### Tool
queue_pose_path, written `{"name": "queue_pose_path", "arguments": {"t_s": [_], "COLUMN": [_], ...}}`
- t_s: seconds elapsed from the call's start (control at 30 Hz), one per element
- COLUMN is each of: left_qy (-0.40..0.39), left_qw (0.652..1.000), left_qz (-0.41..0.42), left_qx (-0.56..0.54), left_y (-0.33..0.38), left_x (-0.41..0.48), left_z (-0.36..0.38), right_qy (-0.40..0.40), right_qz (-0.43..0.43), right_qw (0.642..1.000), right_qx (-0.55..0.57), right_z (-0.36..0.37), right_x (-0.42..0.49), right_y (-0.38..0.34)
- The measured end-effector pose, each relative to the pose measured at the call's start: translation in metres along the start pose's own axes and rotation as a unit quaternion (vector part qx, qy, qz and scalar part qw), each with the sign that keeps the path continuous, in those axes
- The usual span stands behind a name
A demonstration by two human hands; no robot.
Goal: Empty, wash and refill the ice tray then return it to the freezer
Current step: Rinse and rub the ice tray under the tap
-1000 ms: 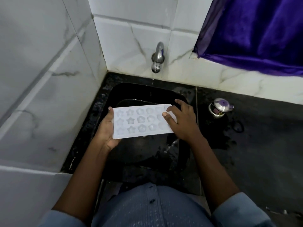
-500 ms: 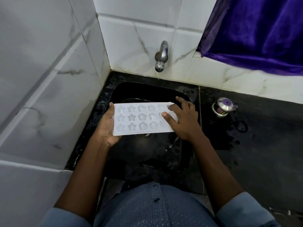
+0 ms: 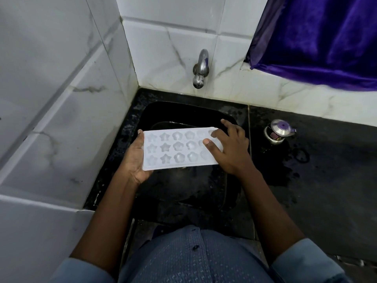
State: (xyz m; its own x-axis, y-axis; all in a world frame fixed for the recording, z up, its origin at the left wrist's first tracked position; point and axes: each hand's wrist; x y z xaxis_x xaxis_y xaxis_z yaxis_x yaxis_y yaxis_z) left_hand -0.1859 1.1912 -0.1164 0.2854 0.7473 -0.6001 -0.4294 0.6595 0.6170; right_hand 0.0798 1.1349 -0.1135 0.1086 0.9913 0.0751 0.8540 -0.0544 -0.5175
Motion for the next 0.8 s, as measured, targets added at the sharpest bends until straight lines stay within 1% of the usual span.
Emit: {"name": "queue_pose_path", "arguments": {"t_s": [0.2, 0.43, 0.57, 0.8], "left_qy": [-0.002, -0.001, -0.006, -0.001], "left_qw": [1.0, 1.0, 1.0, 1.0], "left_qz": [0.005, 0.007, 0.008, 0.01], "left_qx": [0.006, 0.019, 0.015, 0.012], "left_y": [-0.0001, -0.004, -0.001, -0.0016], "left_x": [-0.0015, -0.0011, -0.0014, -0.0013], "left_z": [-0.0002, -0.0028, -0.002, -0.0009], "right_qy": [-0.021, 0.002, -0.009, 0.011], "right_qz": [-0.001, -0.017, -0.019, -0.019], "right_qw": [1.0, 0.999, 0.997, 0.996], "right_qx": [-0.005, -0.038, -0.075, -0.084], "right_z": [-0.0004, -0.0022, -0.0044, -0.0101], "right_x": [-0.004, -0.0045, -0.0067, -0.007], "right_y": [0.0003, 0.0011, -0.0035, -0.0071]}}
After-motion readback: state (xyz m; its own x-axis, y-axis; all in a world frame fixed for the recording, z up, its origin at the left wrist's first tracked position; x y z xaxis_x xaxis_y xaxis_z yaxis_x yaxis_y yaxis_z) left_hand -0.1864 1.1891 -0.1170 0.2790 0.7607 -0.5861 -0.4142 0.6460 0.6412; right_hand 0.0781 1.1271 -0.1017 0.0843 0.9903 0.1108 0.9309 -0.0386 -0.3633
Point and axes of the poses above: each hand's wrist, its own x-axis towards the middle knuckle, its own z-axis out of the palm, y = z × x, and after that the axes turned 2 degrees about -z, right-handed
